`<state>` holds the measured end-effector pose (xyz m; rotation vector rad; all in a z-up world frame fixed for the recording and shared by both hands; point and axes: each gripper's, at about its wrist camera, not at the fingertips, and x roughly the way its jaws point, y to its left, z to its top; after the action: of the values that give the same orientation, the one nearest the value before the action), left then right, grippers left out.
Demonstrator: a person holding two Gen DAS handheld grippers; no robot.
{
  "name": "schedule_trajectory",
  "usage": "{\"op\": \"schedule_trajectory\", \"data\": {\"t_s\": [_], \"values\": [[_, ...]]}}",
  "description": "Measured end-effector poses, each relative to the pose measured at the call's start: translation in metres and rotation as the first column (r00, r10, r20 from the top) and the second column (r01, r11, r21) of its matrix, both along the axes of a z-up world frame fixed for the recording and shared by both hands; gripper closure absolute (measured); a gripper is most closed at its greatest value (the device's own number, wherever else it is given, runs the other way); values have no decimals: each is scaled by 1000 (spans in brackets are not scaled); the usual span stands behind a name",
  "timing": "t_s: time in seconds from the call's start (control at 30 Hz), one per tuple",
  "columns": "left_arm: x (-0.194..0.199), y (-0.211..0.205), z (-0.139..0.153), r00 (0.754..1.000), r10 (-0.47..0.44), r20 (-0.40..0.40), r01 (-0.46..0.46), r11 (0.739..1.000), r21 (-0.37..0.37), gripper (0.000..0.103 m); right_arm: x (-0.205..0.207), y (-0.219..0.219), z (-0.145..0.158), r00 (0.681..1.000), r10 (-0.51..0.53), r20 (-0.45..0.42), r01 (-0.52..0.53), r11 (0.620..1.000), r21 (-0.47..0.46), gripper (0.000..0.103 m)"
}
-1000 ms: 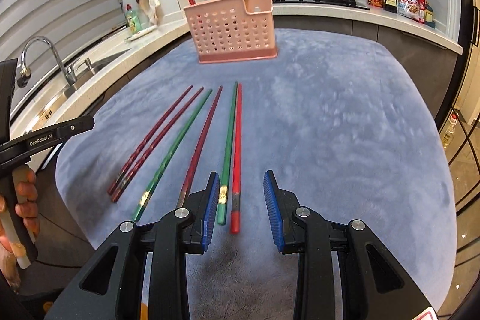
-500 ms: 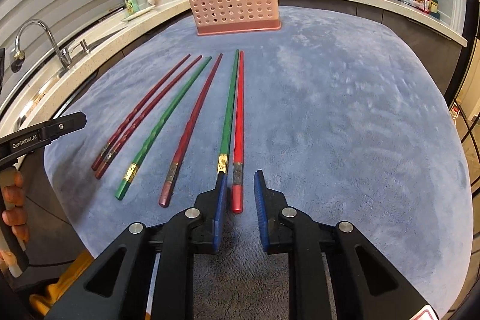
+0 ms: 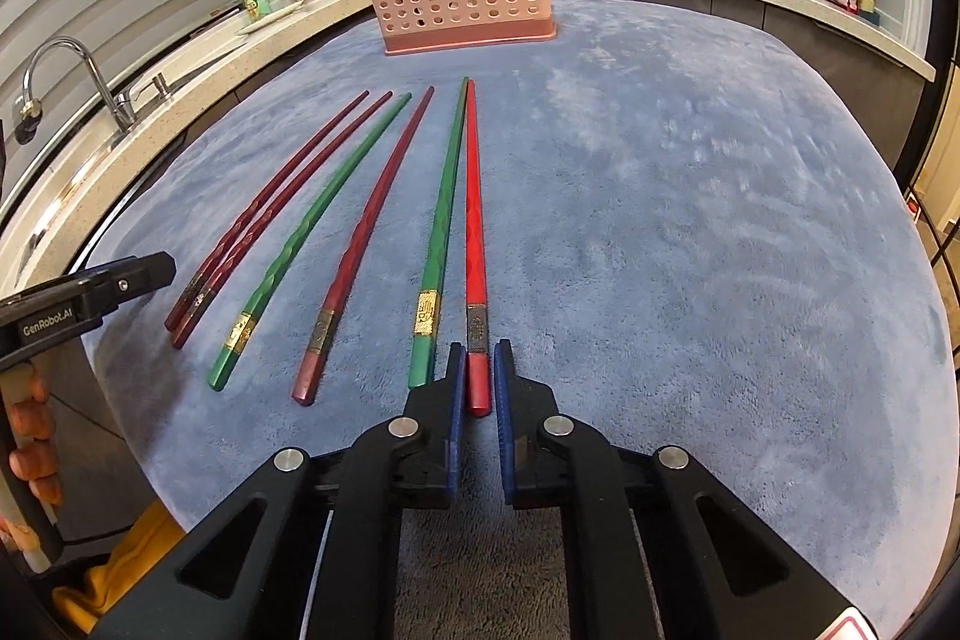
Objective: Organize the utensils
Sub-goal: 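Grasp a dark red chopstick with the left tool while the right tool grasps a red chopstick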
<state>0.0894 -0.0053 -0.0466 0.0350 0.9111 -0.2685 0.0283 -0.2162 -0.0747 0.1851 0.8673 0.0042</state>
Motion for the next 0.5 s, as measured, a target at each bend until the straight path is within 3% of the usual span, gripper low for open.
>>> {"op": "schedule_trajectory", "data": {"t_s": [0.5], "values": [[2, -7, -18, 1000, 6, -20, -5, 999, 48, 49, 1, 0, -1, 1000, -5, 2, 5, 1000, 4, 95]]}}
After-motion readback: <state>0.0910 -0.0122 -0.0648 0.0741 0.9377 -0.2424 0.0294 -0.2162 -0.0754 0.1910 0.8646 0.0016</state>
